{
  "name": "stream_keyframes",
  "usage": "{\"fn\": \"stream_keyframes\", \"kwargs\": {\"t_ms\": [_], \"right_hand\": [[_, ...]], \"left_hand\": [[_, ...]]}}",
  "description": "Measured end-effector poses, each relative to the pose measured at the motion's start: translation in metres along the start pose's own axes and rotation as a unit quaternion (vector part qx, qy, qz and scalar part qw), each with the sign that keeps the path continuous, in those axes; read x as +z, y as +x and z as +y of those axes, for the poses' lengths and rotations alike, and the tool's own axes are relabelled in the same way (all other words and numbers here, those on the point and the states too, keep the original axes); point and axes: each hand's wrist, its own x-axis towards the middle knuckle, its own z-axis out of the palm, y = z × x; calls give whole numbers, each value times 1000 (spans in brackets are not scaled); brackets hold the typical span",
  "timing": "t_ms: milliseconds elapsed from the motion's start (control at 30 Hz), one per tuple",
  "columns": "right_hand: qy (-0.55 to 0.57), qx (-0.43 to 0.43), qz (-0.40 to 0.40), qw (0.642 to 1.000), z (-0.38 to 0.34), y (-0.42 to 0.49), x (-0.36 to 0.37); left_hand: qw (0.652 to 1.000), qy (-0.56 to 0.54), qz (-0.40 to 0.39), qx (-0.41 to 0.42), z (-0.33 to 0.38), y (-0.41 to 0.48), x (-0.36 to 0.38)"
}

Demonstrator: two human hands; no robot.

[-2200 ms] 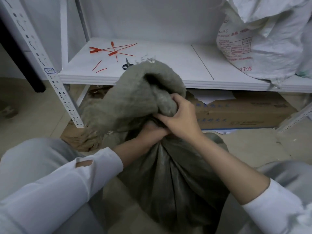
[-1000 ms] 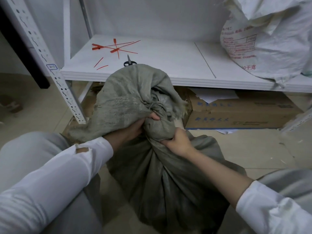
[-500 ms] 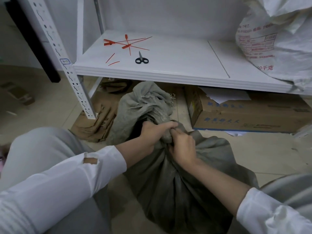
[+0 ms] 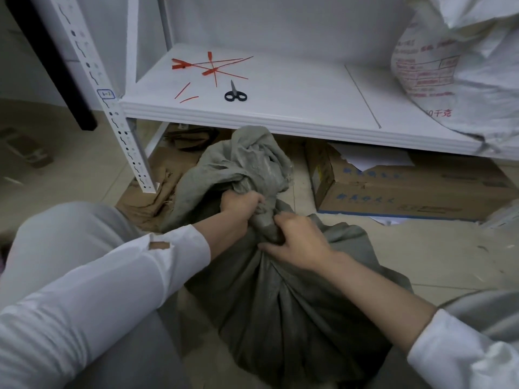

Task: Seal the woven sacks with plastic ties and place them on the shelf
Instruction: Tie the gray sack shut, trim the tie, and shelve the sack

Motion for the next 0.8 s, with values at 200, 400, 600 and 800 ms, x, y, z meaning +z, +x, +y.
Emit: {"fn": "stream_keyframes", "kwargs": {"t_ms": [200, 400, 600, 800], "right_hand": [[202, 156, 45, 966, 25, 13, -24], [435, 227, 44, 870, 22, 19, -39], [509, 223, 19, 831, 14, 18, -34], [607, 198, 24, 769, 6, 13, -35]], "left_hand": [[991, -117, -24, -58, 19, -12, 0], [990, -88, -109, -33, 16, -13, -1], [984, 61, -167, 33, 17, -15, 3], [970, 94, -205, 89, 12, -11, -5]]}}
